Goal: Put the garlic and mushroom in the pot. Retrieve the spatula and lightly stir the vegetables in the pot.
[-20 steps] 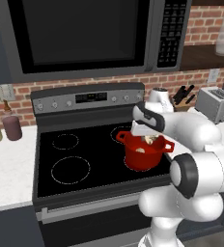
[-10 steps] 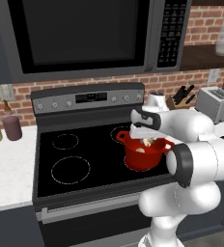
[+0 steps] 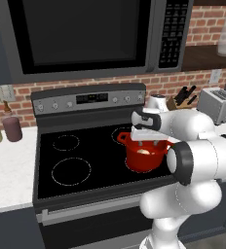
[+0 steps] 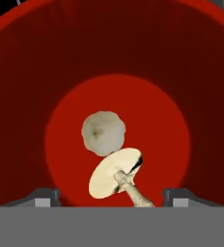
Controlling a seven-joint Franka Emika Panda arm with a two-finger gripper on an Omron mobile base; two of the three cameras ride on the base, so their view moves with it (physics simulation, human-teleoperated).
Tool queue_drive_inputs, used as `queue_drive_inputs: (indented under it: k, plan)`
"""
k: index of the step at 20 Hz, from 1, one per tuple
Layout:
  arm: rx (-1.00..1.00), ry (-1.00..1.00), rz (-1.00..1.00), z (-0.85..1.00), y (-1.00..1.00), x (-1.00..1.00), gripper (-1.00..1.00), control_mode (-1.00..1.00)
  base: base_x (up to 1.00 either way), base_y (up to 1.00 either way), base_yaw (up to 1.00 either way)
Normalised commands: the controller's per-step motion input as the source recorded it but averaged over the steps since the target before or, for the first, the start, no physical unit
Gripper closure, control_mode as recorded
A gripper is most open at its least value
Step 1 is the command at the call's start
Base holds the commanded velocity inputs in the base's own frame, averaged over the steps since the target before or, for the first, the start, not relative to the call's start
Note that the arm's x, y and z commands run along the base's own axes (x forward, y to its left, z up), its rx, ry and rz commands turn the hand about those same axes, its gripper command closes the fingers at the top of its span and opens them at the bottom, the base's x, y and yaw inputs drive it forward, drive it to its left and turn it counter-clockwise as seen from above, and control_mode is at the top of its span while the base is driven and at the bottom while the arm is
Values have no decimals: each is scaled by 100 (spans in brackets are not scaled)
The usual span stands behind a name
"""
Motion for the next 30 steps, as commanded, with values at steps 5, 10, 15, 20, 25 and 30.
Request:
queue_drive_inputs:
  k: [5, 10, 15, 20, 25, 30]
  plan:
    - [0, 4, 0, 7, 0, -3, -100, -100, 0, 0, 0]
    - [0, -12, 0, 34, 0, -26, -100, -100, 0, 0, 0]
    - [0, -24, 0, 64, 1, -56, -100, -100, 0, 0, 0]
    - [5, -36, -1, 72, 0, -83, -100, -100, 0, 0, 0]
    - [4, -35, -4, 86, 9, -93, -100, -100, 0, 0, 0]
    - [0, -12, -5, 78, 29, -78, -100, -100, 0, 0, 0]
